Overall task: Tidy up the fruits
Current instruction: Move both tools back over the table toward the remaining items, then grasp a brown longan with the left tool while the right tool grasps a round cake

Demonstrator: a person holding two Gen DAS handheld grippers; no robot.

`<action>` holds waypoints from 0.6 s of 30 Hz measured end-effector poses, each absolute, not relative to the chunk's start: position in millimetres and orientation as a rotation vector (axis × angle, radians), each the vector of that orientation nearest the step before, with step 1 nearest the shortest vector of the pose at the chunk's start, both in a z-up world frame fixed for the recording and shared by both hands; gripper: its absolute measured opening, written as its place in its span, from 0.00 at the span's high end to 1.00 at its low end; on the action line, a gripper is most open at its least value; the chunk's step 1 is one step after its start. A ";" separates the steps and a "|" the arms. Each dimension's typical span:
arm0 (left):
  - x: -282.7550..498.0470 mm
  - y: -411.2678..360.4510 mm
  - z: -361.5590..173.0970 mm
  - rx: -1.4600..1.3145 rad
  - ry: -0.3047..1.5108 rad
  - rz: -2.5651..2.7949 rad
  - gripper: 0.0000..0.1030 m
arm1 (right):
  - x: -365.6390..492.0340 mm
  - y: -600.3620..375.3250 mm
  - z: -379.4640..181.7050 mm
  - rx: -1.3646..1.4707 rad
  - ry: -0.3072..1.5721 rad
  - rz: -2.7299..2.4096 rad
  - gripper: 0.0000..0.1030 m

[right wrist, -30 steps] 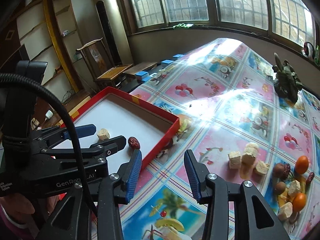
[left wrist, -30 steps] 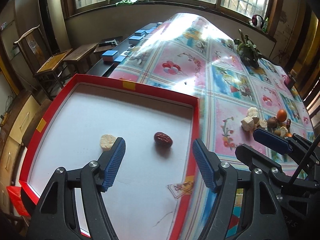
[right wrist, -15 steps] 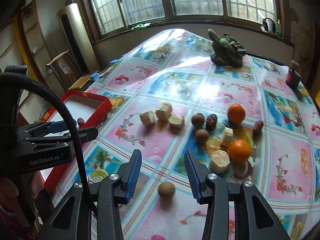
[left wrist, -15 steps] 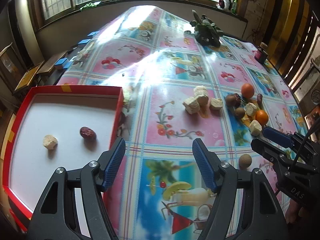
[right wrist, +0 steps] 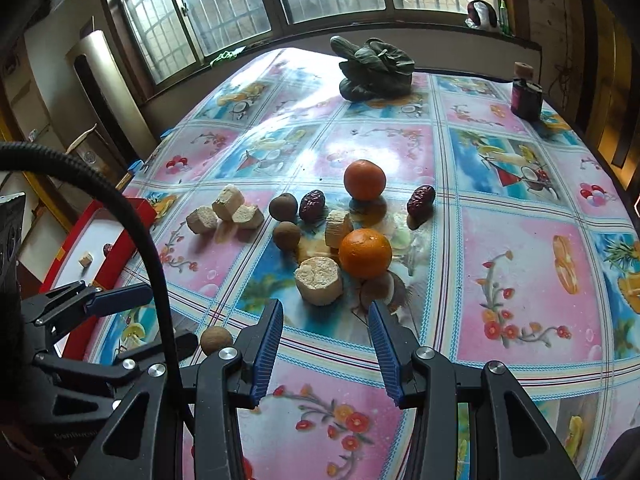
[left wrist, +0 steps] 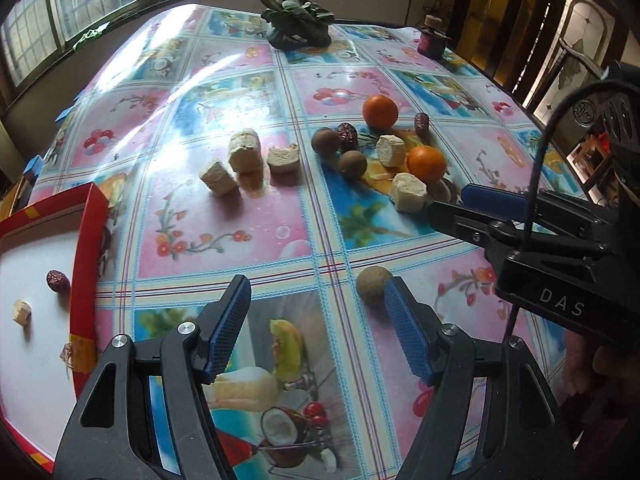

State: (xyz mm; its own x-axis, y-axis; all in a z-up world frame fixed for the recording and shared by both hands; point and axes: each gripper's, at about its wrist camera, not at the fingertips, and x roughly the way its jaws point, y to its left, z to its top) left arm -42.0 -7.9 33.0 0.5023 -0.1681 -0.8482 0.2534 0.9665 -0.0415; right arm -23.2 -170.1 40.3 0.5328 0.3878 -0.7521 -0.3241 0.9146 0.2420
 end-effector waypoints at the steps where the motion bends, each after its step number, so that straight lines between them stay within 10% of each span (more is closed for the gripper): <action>1: -41.1 -10.3 31.8 0.093 1.016 -0.263 0.32 | -21.3 -168.5 39.0 0.071 0.918 0.429 0.58; 11: -36.0 -15.9 20.1 0.109 1.041 -0.282 0.32 | 2.0 -146.3 23.6 0.002 0.942 0.427 0.58; 15: -34.4 -17.9 17.3 0.114 1.035 -0.304 0.33 | 2.1 -140.5 22.6 -0.069 0.929 0.402 0.72; 18: -32.1 -12.4 18.9 0.102 1.017 -0.295 0.51 | 0.0 -144.3 23.1 -0.058 0.930 0.403 0.72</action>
State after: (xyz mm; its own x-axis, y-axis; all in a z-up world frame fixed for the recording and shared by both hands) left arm -32.1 -12.4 18.9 0.4899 -0.1954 -0.8496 0.2899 0.9556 -0.0527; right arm 0.0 -144.3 23.1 0.5293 0.3123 -0.7888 -0.3619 0.9241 0.1230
